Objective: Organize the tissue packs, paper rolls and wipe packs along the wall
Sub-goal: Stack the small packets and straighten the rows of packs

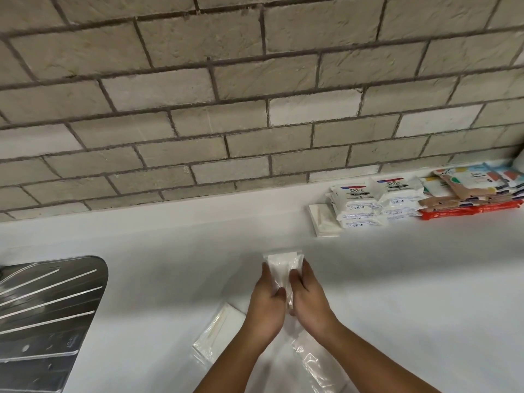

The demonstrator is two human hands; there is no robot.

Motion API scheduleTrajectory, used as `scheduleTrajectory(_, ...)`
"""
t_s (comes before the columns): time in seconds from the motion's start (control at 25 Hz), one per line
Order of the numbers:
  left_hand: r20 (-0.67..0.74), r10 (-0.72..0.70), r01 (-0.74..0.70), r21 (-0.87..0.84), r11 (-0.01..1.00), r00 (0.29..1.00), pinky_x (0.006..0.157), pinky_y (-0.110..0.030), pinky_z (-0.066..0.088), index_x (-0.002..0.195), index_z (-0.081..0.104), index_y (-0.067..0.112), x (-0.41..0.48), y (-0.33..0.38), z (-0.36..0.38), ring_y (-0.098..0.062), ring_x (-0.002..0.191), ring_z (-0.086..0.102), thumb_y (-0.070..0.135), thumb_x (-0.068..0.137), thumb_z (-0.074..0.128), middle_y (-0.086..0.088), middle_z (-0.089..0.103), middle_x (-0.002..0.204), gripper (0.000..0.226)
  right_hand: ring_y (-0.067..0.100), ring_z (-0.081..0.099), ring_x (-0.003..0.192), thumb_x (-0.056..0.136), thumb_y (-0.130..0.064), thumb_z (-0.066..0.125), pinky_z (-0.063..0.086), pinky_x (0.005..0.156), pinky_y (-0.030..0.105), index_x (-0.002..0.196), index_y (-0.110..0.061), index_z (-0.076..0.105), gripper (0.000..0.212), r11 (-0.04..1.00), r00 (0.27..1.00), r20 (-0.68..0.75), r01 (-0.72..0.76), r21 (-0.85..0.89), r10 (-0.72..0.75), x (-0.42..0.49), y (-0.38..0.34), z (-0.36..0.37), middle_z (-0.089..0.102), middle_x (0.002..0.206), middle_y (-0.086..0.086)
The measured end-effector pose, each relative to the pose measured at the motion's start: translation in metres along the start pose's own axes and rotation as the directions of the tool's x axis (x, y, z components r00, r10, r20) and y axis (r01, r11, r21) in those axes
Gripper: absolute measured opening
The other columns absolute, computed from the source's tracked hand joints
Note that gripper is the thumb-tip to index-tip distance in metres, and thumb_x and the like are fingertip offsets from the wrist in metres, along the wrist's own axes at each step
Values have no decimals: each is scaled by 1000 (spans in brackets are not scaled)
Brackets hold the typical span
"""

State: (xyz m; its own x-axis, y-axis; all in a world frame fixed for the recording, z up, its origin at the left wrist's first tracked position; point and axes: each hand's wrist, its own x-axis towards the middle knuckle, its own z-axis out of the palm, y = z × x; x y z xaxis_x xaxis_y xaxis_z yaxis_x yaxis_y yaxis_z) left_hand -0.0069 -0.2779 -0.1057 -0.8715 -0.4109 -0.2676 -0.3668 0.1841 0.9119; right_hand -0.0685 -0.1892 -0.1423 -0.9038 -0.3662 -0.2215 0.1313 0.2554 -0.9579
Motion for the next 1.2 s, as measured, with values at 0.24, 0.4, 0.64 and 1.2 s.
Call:
scheduleTrajectory(0.24, 20, 7, -6, -82, 997, 1000, 61, -24, 58, 153, 17, 46, 23, 4, 13, -3, 77, 72, 2, 98, 48, 5, 73, 95, 77, 5, 68, 74, 108, -30, 41, 47, 60, 23, 126, -39, 48, 22, 994, 995, 80, -71, 84, 65, 23, -5, -12, 72, 95, -7)
scheduleTrajectory(0.4, -39, -99, 88, -229, 969, 994, 70, -33, 59, 157, 23, 41, 40, 6, 9, -4, 59, 59, 6, 99, 44, 10, 59, 73, 71, 1, 69, 78, 106, -26, 44, 53, 76, 29, 126, -30, 60, 26, 999, 995, -101, 31, 31, -27, 39, -7, -28, 73, 86, -12)
scheduleTrajectory(0.64, -67, -89, 68, -267, 961, 994, 78, -47, 62, 142, 39, 53, 56, 12, 15, -21, 84, 63, 11, 98, 50, -7, 61, 98, 61, 11, 65, 59, 100, -25, 61, 49, 62, 26, 107, -30, 62, 8, 999, 944, -330, 24, 47, -7, 47, -20, -39, 71, 67, -2)
scheduleTrajectory(1.2, -150, -104, 42, -369, 929, 983, 80, -52, 58, 87, 67, 22, 78, 7, 17, -18, 81, 57, 26, 101, 47, -9, 63, 85, 24, 29, 51, 64, 100, -22, 64, 47, 66, 44, 101, -19, 73, 9, 925, 979, -149, -76, 371, 140, 61, -24, -51, 59, 69, 16)
